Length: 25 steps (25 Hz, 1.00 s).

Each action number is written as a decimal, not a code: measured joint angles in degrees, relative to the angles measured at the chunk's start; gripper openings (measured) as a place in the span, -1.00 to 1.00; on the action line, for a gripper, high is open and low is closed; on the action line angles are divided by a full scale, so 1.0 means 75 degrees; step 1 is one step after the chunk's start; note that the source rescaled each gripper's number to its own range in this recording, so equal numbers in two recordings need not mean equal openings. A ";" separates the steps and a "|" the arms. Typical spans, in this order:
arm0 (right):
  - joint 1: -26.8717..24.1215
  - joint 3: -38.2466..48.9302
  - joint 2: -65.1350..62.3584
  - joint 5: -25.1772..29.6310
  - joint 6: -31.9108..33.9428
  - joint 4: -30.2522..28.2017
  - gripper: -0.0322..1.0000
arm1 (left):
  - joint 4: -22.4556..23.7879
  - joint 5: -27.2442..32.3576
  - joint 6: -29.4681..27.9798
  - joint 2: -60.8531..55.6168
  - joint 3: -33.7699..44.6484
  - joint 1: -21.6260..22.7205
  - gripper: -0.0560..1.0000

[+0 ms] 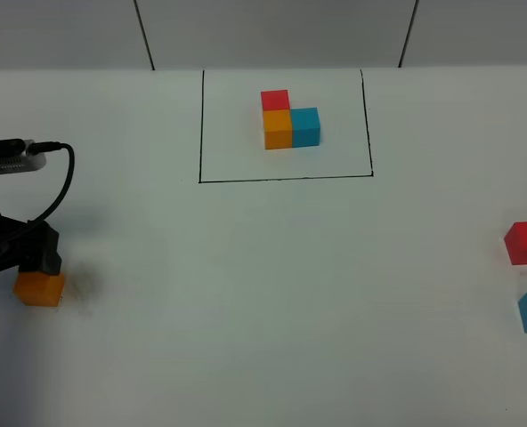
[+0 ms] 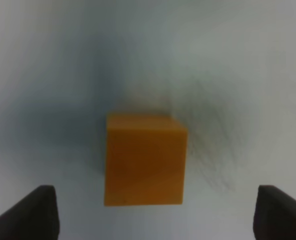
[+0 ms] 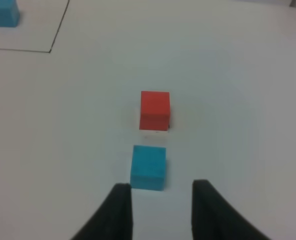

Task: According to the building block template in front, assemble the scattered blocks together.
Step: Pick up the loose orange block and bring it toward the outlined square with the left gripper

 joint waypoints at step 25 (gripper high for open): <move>0.0000 0.0000 0.0000 0.0000 0.0000 0.0000 -0.94 | -0.0058 -0.0886 0.0133 0.1247 0.0001 0.0000 0.55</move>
